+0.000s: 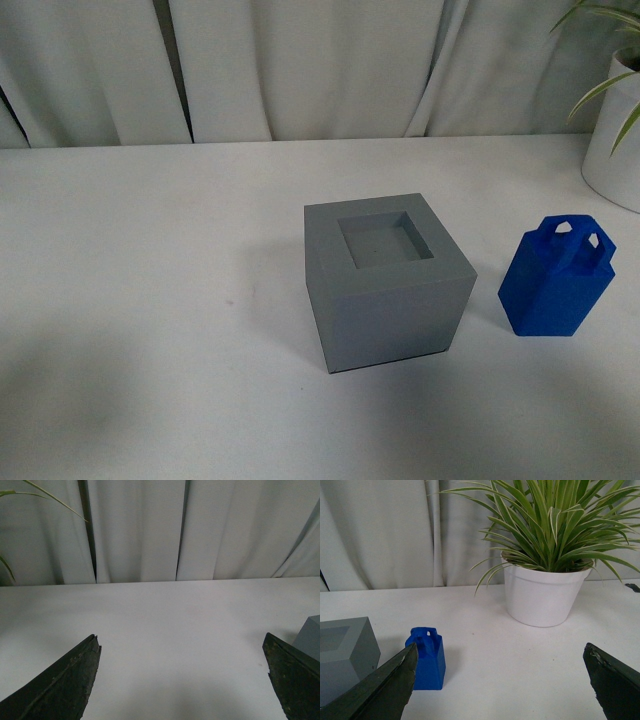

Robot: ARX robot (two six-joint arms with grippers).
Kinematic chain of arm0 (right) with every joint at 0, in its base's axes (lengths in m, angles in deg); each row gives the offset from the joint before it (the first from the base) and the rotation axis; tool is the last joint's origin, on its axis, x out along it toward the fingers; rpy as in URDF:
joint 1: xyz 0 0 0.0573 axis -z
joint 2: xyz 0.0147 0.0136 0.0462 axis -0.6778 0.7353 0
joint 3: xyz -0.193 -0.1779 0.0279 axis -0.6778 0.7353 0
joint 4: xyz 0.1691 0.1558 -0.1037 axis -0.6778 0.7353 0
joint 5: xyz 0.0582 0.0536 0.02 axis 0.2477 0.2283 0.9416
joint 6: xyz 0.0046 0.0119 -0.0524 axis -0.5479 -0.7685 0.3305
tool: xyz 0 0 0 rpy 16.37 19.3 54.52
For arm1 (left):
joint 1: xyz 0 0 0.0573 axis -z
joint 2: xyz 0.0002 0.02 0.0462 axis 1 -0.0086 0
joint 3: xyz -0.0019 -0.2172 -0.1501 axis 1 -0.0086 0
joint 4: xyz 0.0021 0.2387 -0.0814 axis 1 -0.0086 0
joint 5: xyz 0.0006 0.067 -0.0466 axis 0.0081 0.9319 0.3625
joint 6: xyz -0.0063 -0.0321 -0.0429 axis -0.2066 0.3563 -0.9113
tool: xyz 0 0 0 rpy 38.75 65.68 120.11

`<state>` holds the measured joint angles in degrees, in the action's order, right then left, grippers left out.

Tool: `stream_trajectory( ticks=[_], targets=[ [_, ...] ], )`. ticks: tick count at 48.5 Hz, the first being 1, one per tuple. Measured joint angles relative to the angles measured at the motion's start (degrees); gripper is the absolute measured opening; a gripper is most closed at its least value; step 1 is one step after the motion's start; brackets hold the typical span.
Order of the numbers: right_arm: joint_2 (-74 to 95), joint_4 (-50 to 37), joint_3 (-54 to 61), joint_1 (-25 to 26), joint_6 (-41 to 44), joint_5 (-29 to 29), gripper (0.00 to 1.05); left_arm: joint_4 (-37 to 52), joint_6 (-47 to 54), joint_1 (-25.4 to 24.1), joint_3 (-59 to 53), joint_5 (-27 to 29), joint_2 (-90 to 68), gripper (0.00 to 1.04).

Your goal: Insert blue part into gray base

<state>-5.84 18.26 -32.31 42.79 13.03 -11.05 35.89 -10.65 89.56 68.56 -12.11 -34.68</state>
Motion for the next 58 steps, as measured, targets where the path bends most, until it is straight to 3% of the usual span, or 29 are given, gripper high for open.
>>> stream_trajectory(
  ticks=[53, 58],
  targets=[
    [0.0, 0.1, 0.0, 0.0, 0.0, 0.0, 0.97, 0.0, 0.0, 0.0, 0.0, 0.0, 0.0, 0.99],
    [4.2, 7.0, -2.6, 1.3, 0.4, 3.1, 0.97, 0.0, 0.0, 0.0, 0.0, 0.0, 0.0, 0.99]
  ],
)
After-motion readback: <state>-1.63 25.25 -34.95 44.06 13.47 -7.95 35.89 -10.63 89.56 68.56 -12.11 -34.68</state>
